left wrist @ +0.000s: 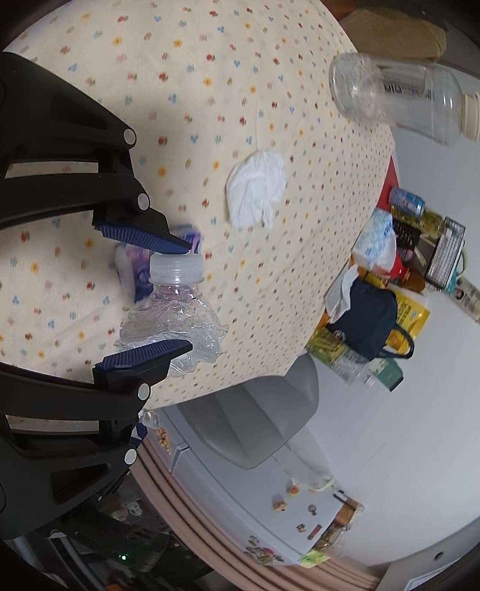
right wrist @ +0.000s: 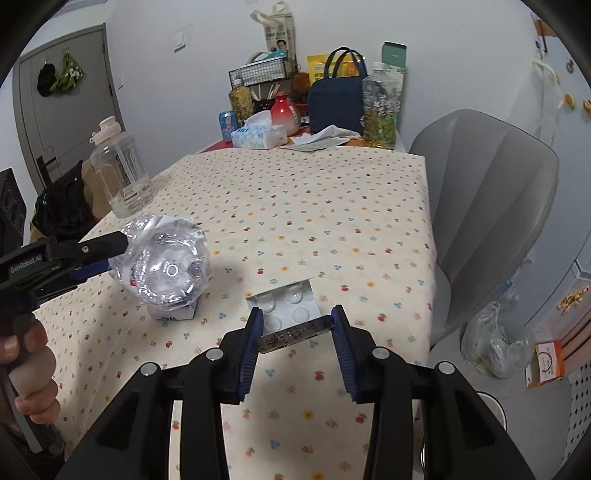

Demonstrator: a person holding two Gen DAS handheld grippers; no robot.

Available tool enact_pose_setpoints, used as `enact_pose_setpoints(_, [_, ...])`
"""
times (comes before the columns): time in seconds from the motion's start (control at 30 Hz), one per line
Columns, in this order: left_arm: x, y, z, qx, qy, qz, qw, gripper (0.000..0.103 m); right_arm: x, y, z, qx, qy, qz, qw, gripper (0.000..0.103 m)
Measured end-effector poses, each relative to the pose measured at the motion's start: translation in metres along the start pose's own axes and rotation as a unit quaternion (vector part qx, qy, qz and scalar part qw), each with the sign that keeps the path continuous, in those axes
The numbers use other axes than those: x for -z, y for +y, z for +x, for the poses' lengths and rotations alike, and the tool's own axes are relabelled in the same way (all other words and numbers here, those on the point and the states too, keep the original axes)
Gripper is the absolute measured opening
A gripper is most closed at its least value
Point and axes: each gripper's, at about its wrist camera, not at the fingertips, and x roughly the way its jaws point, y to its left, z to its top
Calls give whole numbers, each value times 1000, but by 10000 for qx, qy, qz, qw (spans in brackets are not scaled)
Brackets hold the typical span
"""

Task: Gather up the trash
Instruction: 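Carry the blister pack in the right tool and bottle in the left tool to the bin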

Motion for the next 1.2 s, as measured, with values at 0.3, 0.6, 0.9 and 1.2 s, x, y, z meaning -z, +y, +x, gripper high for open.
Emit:
enact_pose_setpoints(0.3, [9, -45, 16, 203, 192, 403, 9988, 48, 15, -38, -29, 133, -151, 375, 9991, 38])
enact_pose_setpoints(0.6, [15, -92, 36, 389, 377, 800, 9953, 48, 33, -96, -50, 563, -247, 778, 9951, 38])
enact_pose_setpoints(0.9, [28, -143, 68, 553, 658, 1184, 9892, 48, 62, -165, -72, 971, -362, 1410, 9846, 38])
enact_pose_setpoints(1.2, [54, -203, 110, 711, 1045, 1623, 9786, 48, 99, -225, -81, 1197, -316, 2041, 9711, 38])
